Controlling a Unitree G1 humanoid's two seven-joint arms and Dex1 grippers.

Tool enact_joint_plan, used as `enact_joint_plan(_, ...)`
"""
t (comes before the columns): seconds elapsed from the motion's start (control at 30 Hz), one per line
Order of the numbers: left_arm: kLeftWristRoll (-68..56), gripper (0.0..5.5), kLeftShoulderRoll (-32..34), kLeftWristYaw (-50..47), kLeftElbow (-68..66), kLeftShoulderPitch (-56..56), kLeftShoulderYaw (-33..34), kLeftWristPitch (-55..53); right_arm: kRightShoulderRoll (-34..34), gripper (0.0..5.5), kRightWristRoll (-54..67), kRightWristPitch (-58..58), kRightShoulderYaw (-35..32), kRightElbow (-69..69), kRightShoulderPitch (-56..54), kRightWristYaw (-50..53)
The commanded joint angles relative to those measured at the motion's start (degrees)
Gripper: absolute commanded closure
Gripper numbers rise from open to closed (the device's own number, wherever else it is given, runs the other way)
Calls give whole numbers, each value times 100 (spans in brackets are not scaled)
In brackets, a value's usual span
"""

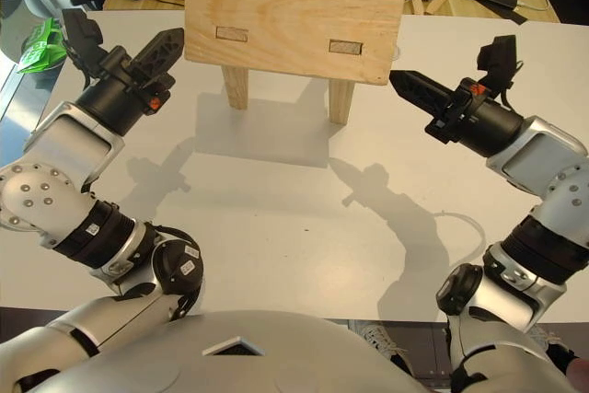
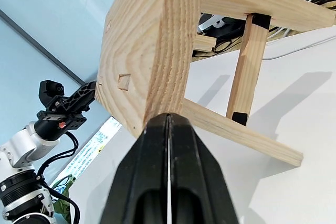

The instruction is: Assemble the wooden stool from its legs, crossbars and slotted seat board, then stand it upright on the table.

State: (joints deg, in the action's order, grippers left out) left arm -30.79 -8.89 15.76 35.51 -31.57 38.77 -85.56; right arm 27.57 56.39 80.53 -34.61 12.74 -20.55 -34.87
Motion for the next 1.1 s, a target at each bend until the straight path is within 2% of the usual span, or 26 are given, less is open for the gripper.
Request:
enact_joint_plan(0.03, -659, 549, -515, 245, -36, -350, -468, -562, -320, 550, 758, 252, 370, 148, -323, -63)
enact_joint_plan(0.8, -1013, 549, -709, -376, -344, -1185, 249, -345, -295, 550, 1585, -27, 286, -216, -417, 744)
enact_joint_plan(1.0, -1212, 549, -613, -677, -359, -846, 46, -432, -215, 550, 1862, -124, 406, -154, -232, 927)
enact_joint_plan(1.1, -1198, 549, -362, -783, -309, -426, -410, -387, 94, 550, 1471, -355, 840, 132, 254, 624)
